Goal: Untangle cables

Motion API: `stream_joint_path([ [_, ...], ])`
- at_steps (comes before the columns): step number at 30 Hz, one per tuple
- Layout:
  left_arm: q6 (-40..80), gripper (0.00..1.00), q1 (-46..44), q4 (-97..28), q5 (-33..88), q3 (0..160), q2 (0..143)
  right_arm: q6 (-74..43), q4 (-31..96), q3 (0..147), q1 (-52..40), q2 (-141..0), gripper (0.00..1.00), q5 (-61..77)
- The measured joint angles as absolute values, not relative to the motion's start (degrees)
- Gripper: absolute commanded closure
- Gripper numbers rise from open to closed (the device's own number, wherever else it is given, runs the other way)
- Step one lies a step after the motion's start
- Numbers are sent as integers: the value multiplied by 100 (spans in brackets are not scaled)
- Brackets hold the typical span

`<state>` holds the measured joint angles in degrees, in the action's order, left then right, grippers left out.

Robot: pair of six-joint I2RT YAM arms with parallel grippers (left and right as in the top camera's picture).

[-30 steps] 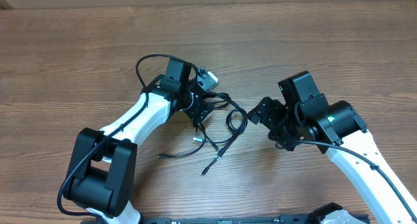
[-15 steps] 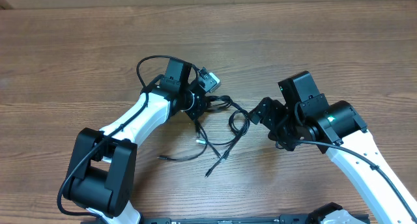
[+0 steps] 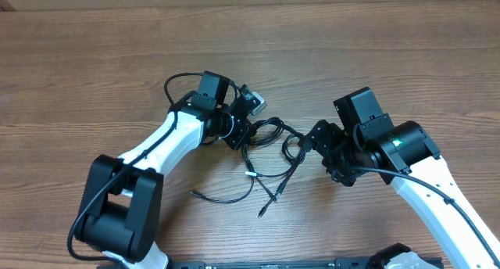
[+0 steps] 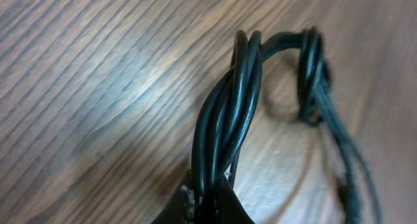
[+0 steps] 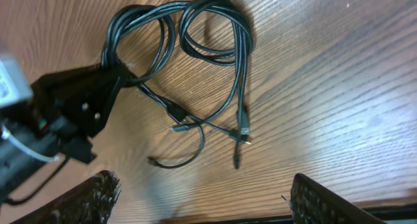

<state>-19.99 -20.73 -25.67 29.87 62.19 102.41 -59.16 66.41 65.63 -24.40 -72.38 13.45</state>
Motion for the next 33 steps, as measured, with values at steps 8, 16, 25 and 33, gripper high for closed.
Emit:
stream_joint_path([
  [8, -2014, 96, -2073, -2727, 3413, 6219, 8927, -7194, 6193, 6563, -2440, -7238, 35, 1619],
  [16, -2464, 96, -2073, -3378, 3365, 6219, 8003, -7675, 4735, 6560, -2440, -7238, 30, 2539],
  [25, -2720, 96, -2099, -3758, 3214, 6219, 7972, -7804, 4235, 6560, -2440, -7238, 37, 3085],
  [33, -2794, 96, -2567, -3642, 3192, 6219, 7887, -7819, 4246, 6560, -2440, -7238, 51, 3044],
])
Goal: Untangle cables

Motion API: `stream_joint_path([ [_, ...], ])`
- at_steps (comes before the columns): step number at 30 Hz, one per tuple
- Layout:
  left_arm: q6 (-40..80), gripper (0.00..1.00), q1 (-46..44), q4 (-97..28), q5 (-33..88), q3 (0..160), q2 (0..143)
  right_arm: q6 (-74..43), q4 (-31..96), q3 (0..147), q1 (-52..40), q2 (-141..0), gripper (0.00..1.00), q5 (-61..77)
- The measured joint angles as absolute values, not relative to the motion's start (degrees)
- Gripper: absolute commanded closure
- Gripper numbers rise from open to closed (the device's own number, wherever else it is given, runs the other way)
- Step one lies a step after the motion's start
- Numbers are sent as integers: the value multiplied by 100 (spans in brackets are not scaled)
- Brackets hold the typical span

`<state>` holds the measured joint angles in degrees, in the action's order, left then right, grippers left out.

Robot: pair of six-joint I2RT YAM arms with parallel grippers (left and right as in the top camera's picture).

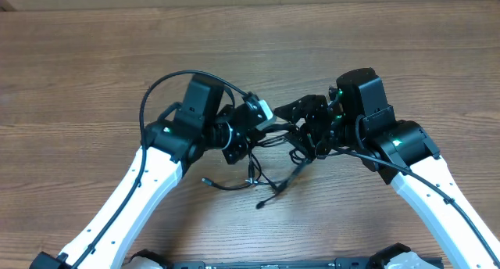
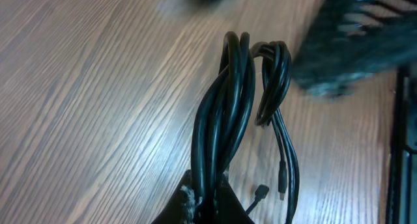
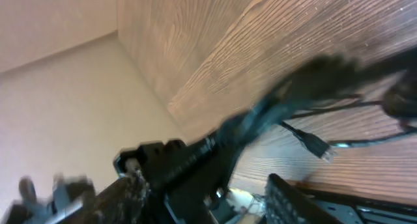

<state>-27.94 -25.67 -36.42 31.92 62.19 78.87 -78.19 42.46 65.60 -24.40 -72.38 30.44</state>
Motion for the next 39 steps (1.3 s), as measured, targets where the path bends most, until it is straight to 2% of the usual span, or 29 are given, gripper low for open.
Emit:
stream_joint_path([
  [9, -2875, 96, -2670, -3618, 3168, 6219, 7601, -7819, 4357, 6560, -2440, -7238, 56, 2742],
  [17, -2880, 96, -2670, -3612, 3164, 6219, 7500, -7808, 4602, 6560, -2440, -7238, 96, 2652],
  [24, -2897, 96, -2672, -3618, 3168, 6219, 7500, -7839, 4593, 6560, -2440, -7238, 96, 2628],
  [27, -2886, 82, -2672, -3618, 3170, 6219, 7500, -7830, 4602, 6560, -2440, -7238, 96, 2628],
  [29, -2856, 76, -2672, -3586, 3201, 6219, 7498, -7791, 4646, 6560, -2440, -7238, 96, 2593],
  [33, -2799, 75, -2670, -3505, 3308, 6219, 7474, -7603, 4661, 6560, -2440, -7238, 96, 2508],
  [36, -2696, 80, -2670, -3402, 3391, 6219, 7461, -7380, 4663, 6560, -2440, -7238, 96, 2502],
  [39, -2628, 81, -2670, -3336, 3426, 6219, 7456, -7159, 4665, 6560, -2440, -7238, 96, 2504],
])
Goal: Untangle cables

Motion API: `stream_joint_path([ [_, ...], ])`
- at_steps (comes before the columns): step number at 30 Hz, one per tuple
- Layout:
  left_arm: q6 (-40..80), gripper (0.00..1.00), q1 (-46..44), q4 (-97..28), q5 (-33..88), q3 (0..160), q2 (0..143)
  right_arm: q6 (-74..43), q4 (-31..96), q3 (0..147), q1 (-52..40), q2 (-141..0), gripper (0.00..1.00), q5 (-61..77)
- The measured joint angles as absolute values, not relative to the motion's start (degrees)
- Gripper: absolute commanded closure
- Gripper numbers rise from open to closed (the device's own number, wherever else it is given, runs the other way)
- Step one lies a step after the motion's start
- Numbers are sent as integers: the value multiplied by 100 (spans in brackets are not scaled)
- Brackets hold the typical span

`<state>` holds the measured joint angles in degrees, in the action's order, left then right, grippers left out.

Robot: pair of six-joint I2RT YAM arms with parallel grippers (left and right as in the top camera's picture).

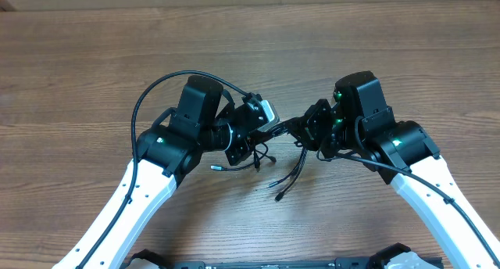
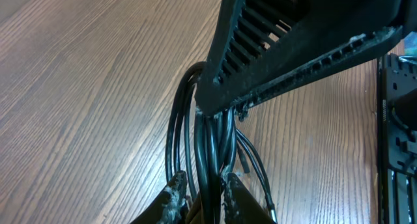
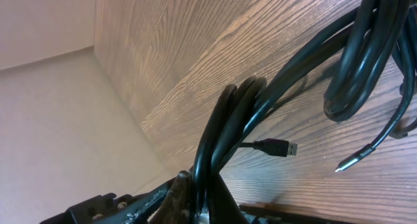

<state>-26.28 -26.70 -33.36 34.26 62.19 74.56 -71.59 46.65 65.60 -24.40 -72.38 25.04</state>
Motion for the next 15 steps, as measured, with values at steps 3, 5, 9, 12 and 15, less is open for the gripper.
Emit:
stream_joint_path([
  [3, -2565, 80, -2670, -3321, 3435, 6219, 7456, -7024, 4670, 6560, -2440, -7238, 96, 2506],
  [5, -2554, 77, -2670, -3319, 3437, 6219, 7456, -6982, 4672, 6560, -2440, -7238, 96, 2512],
  [9, -2539, 69, -2670, -3319, 3446, 6219, 7456, -6803, 4565, 6560, -2440, -7238, 96, 2626],
  [12, -2534, 69, -2672, -3321, 3454, 6219, 7456, -6630, 4525, 6560, -2440, -7238, 96, 2788],
  [15, -2526, 79, -2672, -3326, 3463, 6219, 7456, -6471, 4504, 6560, -2440, -7238, 96, 2919],
])
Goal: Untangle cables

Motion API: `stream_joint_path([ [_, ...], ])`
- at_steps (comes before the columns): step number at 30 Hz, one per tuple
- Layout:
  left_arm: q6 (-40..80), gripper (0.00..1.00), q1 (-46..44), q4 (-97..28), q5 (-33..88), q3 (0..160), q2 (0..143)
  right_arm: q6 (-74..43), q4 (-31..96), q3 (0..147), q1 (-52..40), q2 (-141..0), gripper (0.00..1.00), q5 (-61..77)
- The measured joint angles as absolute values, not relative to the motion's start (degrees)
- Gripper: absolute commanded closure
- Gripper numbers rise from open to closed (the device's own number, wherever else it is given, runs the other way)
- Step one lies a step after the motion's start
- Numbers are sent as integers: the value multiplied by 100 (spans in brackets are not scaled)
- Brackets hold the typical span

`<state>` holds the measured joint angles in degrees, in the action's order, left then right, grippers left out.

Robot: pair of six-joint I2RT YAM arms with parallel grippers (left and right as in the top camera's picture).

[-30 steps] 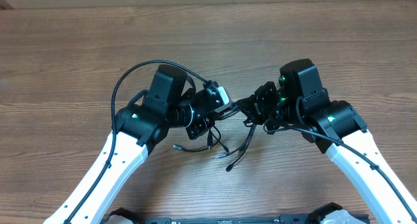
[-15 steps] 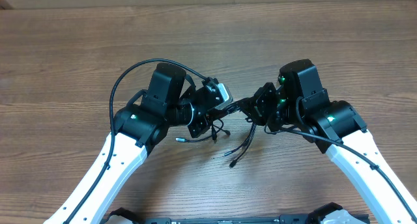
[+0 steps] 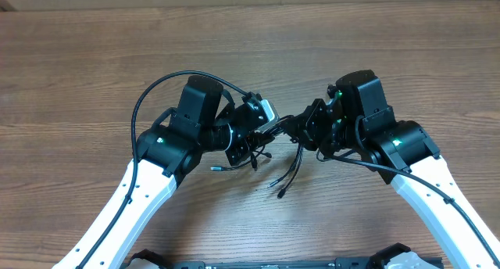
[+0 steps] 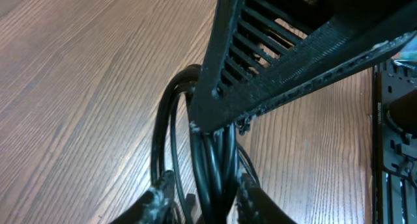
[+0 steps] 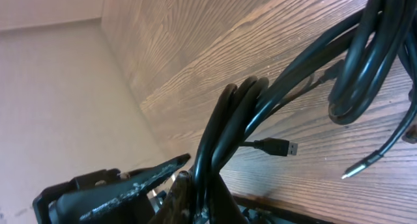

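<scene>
A bundle of black cables (image 3: 287,172) hangs above the wooden table (image 3: 94,58) between my two grippers, its loose plug ends dangling below. My left gripper (image 3: 256,138) stands open; in the left wrist view its fingers (image 4: 161,193) sit apart on either side of the cable strands (image 4: 212,162) without pinching them. My right gripper (image 3: 303,133) is shut on the same bundle (image 5: 257,113) and meets the left one head on. Its ribbed finger (image 4: 293,61) crosses the left wrist view. A USB plug (image 5: 281,147) sticks out of the bundle.
Both white arms reach in from the near edge of the table. A dark rail (image 3: 273,264) runs along that near edge. The left arm's own black lead (image 3: 148,97) arches over its wrist.
My left gripper's fingers have spread apart and no longer pinch the cables. The right gripper stays shut on the bundle, and both arms are in nearly the same place.
First my left gripper held the bundle with loops lying on the table and the right gripper open nearby. Then the bundle was lifted and the right gripper came up to it. Then the right gripper was shut on the cables beside the left, which now stands open.
</scene>
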<state>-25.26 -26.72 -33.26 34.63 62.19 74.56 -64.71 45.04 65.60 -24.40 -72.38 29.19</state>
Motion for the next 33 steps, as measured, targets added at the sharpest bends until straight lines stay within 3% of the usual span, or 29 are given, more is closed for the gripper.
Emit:
stream_joint_path([
  [5, -2423, 96, -2696, -3350, 3496, 6219, 7456, -6276, 4501, 6560, -2436, -7240, 96, 2978],
  [16, -2211, 96, -2635, -3352, 3599, 6217, 7456, -5800, 4545, 6560, -2408, -7238, 96, 3026],
  [33, -1831, 96, -1490, -2915, 5212, 6206, 7456, -5028, 4685, 6567, -2408, -7238, 96, 3321],
])
